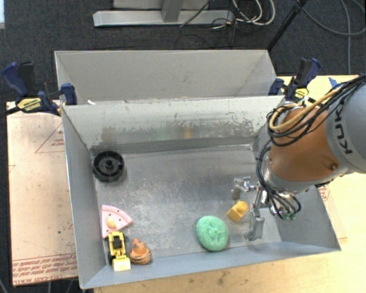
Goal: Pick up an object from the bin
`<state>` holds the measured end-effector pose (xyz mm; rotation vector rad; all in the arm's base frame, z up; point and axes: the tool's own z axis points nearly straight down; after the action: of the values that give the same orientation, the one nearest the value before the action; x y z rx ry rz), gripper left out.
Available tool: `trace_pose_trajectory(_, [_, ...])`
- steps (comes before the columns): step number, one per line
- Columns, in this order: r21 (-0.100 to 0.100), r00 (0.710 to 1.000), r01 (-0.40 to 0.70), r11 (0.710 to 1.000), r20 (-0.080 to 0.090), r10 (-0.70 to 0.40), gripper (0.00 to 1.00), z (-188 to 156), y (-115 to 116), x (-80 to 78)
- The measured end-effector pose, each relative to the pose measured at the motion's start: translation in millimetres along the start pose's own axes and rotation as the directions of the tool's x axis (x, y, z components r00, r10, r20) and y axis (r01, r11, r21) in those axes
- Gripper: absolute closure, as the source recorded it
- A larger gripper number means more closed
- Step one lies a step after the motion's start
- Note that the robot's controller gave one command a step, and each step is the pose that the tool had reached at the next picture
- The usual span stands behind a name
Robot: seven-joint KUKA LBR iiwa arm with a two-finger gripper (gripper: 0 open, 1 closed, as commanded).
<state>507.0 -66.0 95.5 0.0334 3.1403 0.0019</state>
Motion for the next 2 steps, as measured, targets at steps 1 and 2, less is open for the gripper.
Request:
trace_pose_trajectory(1, [0.001, 1.0, -0.028, 1.0, 0.0, 0.028, 0.0, 21, -11, -7.6])
trace_pose_trajectory(2, [0.0, 1.0, 0.004, 1.0, 0.001, -0.004, 1.0, 26, 6, -17.0])
